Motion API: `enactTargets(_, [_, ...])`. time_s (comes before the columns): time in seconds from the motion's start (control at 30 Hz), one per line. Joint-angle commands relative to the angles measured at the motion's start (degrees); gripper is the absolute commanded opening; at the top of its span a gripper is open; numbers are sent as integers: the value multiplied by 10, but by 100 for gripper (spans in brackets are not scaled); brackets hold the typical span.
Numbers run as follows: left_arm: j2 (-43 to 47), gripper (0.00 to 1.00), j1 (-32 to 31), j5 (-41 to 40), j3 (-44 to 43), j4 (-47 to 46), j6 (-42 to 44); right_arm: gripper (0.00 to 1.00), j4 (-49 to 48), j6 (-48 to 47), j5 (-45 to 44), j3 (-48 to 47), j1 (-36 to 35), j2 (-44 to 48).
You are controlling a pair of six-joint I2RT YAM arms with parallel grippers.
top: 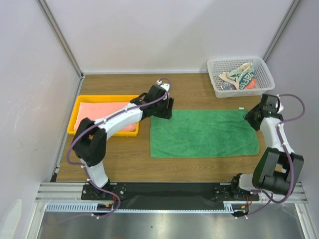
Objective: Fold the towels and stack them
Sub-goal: Flatten out the crumpled towel
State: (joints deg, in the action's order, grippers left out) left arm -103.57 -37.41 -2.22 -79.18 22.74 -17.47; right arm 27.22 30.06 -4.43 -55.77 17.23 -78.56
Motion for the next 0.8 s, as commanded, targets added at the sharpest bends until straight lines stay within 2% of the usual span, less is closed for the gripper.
enactTargets(0.0, [48,67,-19,37,44,24,-8,51,79,46,-39,53,15,32])
enactTargets(0.17, [91,68,-22,61,125,4,-25,52,58,89,-54,128,55,73])
enactTargets(0.37, [111,70,-16,75,163,-16,-23,59,-22,135,-43,203,87,100])
enactTargets(0.47, [116,75,-13,93,170,-27,-23,65,-47,129,-43,222,95,109])
enactTargets(0.6, [120,76,-13,87,168,-22,-13,73,-63,111,-64,231,104,102])
enactTargets(0.77, [127,77,-14,69,175,-25,-15,74,-86,84,-46,233,146,54])
